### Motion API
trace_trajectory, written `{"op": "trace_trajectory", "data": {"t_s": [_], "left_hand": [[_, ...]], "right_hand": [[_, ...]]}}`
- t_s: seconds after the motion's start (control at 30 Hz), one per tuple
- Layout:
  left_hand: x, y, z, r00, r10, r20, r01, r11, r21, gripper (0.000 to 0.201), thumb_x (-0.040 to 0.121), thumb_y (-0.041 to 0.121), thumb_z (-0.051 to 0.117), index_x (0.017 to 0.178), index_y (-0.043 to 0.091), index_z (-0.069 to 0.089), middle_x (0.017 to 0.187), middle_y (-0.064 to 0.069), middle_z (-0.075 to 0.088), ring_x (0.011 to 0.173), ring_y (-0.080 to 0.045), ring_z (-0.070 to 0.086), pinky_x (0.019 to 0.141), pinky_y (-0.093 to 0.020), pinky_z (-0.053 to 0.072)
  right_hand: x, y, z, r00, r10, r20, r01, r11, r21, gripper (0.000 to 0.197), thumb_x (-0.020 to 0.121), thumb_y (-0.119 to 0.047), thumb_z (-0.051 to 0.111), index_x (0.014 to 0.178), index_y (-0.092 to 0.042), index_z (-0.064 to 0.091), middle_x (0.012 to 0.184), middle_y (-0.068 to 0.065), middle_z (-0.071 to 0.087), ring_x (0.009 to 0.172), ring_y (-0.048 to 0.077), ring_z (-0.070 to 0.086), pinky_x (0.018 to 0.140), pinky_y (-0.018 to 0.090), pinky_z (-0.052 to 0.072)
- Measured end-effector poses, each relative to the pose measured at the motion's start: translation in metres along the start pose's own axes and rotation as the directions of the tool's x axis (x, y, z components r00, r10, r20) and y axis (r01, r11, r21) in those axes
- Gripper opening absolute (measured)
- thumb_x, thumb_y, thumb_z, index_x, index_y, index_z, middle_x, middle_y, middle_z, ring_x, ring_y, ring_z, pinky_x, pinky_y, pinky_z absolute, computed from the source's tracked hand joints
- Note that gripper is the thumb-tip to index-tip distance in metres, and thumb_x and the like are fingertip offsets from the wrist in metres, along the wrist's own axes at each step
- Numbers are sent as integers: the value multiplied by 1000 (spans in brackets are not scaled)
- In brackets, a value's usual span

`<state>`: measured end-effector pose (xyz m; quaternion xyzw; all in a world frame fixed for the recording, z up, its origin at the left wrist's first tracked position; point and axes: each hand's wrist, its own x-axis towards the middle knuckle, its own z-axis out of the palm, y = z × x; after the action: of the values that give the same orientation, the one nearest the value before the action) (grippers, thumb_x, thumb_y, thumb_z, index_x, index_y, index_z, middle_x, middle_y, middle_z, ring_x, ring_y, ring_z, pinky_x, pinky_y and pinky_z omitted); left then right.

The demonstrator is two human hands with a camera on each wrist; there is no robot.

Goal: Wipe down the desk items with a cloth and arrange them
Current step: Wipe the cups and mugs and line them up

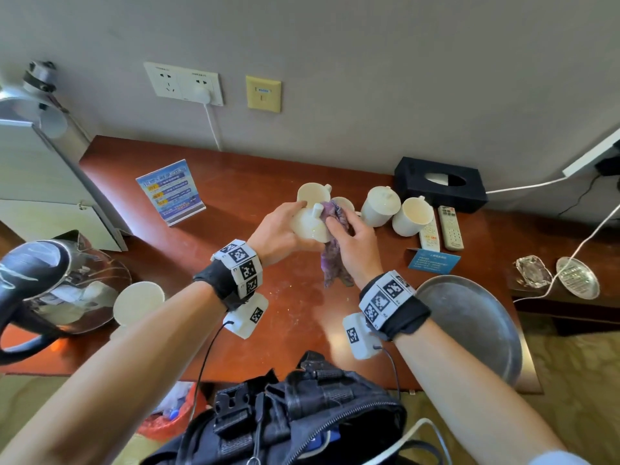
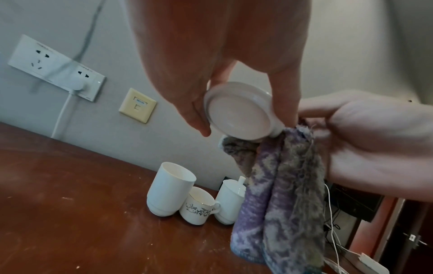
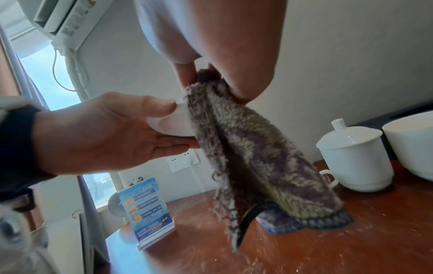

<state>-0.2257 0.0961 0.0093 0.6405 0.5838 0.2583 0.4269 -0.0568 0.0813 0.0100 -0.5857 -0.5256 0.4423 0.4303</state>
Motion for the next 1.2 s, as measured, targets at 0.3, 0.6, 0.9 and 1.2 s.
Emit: {"op": "trace_trajectory", "data": {"t_s": [0.3,0.6,0.9,1.2], "left_hand": [[8,-3,3,997,13,-81,-17,999,-40,85,67,39,88,142,17,53,130,1,57,112,-17,56,91,-26,50],[6,-3,5,999,18,-50,-21,999,-50,81,65,33,91,136,18,57,123,0,58,105,-18,58,88,-30,52],[13,-3,-7,997,-46,-57,46,999,-3,46,67,29,85,109,19,70,88,6,69,72,-9,60,53,-8,40],[3,1,-2,997,-11,-75,8,999,-39,64,65,32,90,123,17,65,110,-1,64,94,-18,62,80,-30,54]], "right_hand": [[-14,1,-7,983,-171,61,174,984,-47,42,94,-13,65,133,-27,59,147,-3,52,137,1,42,112,16,34],[14,2,-1,989,128,-68,-116,981,158,35,93,-13,65,128,-10,66,123,4,69,117,15,62,106,39,48],[-4,3,-3,950,-254,182,285,942,-175,34,95,-7,62,124,-24,69,139,-18,47,130,-8,42,106,9,35],[7,5,-11,997,-72,37,76,990,-118,36,95,-7,59,127,-23,67,137,-3,60,131,6,49,97,0,36]]}}
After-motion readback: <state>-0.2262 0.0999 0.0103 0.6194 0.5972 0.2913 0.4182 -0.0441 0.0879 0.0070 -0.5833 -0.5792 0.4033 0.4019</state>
